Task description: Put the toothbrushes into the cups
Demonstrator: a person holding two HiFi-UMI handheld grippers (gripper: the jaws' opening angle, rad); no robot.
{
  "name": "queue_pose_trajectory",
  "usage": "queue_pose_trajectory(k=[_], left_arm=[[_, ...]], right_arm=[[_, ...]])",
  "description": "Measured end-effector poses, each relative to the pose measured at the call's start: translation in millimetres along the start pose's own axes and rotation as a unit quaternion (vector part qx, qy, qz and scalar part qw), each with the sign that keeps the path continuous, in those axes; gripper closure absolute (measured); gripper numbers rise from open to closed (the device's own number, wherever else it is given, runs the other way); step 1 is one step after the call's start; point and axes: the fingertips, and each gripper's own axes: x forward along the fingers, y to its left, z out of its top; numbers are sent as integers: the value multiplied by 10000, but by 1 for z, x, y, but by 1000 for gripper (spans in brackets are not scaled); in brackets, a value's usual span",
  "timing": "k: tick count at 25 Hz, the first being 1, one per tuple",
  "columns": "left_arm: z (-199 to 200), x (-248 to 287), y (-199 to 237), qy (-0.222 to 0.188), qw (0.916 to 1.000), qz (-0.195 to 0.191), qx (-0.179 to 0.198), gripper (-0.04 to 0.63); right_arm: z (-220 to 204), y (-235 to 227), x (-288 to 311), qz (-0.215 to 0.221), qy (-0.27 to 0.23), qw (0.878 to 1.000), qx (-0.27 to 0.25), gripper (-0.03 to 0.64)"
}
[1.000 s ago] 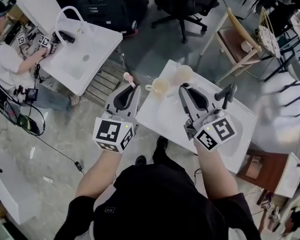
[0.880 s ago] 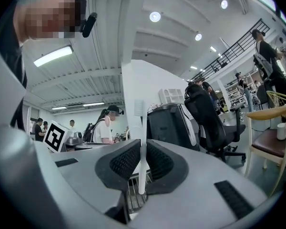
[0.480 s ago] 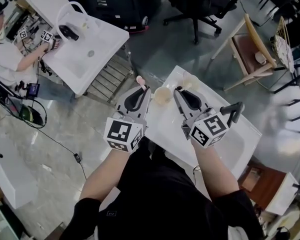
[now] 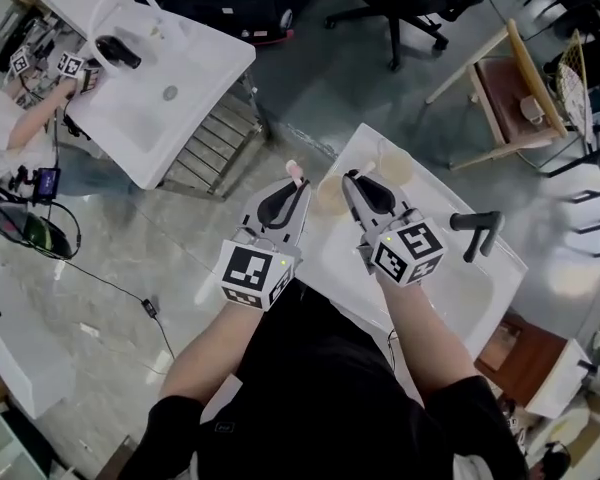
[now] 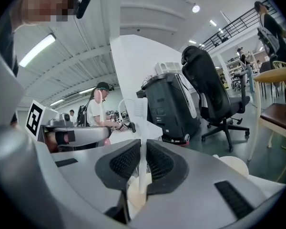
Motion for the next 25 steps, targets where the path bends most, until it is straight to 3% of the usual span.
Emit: queue_pose_trajectory(k=[12, 25], left_arm=[[-20, 6, 25, 162, 9998, -51, -91, 557], [-12, 13, 34, 120, 9994, -170, -268, 557]], right_arm=[[-59, -6, 33, -317, 724, 9964, 310, 562], [-78, -20, 31, -717, 1196, 9877, 709, 560]])
